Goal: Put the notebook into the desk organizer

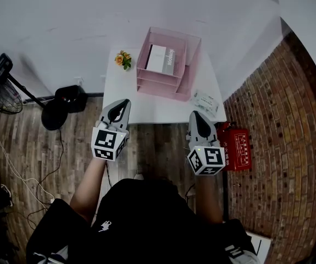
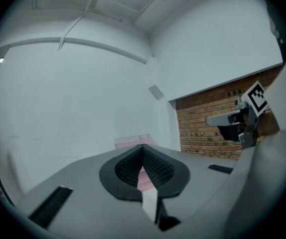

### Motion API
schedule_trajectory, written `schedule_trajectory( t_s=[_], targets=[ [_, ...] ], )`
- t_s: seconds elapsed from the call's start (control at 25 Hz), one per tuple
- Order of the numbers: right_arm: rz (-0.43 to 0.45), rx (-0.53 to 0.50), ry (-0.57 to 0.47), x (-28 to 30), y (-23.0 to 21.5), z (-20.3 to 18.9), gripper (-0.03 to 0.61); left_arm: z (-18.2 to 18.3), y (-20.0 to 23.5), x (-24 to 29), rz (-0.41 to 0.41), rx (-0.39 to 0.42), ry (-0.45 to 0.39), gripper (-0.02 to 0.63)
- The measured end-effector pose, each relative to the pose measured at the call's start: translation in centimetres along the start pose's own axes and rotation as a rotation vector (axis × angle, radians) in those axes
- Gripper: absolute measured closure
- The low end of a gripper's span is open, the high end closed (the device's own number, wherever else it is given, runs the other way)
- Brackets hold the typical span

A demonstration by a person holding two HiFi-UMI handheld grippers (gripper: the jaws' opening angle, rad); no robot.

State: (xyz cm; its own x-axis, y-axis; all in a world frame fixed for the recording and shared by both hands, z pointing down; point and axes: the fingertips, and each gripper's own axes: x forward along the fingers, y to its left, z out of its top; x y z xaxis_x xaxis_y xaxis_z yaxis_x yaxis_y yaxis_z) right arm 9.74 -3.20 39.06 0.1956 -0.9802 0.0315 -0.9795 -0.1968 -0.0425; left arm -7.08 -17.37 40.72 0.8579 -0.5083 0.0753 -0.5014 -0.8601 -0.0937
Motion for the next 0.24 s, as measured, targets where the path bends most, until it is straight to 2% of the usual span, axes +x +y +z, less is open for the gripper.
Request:
schedule_trajectory(
  t_s=[0.24],
  targets=[
    [-0.002,-0.003,0.01,0.26,0.15,-0.37,0.577,-0.35,0.18,0.14,-0.008,-0.002,0.008,0.611]
  ],
)
